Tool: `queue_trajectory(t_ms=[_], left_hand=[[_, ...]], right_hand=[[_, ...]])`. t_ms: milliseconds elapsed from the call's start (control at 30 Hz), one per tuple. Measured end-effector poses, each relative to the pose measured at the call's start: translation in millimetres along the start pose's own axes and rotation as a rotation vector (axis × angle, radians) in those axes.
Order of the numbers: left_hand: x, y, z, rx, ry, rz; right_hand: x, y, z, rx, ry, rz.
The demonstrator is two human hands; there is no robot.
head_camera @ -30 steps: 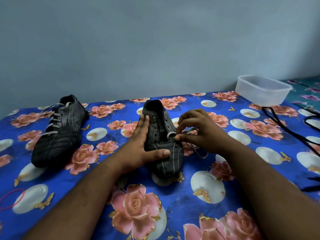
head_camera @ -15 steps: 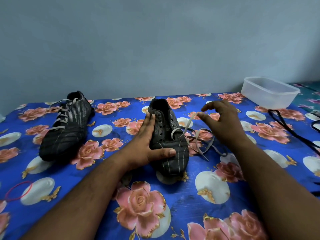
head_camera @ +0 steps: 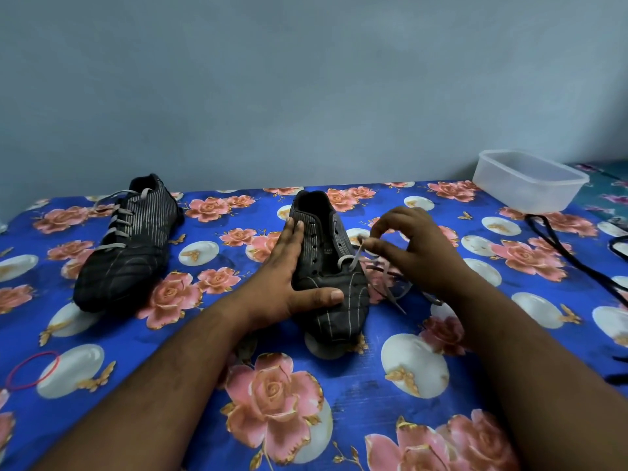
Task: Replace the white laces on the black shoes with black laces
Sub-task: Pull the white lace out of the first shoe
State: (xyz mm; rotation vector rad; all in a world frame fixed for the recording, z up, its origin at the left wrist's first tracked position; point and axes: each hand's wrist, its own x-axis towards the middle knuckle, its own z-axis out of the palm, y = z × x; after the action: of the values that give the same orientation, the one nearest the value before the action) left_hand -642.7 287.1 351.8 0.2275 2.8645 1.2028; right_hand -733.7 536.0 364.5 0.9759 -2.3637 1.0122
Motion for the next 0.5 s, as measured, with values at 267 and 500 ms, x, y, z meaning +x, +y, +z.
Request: queue_trajectory(t_ms=[267,500], left_hand=[[0,1,0,-0.001,0.001,0.004],[-1,2,-1,0.009,0.001,0.001]], right_hand=[[2,20,-10,-0.075,0.223,0.290],[-3,-8,4,-0.002,-0.191,-0.080]])
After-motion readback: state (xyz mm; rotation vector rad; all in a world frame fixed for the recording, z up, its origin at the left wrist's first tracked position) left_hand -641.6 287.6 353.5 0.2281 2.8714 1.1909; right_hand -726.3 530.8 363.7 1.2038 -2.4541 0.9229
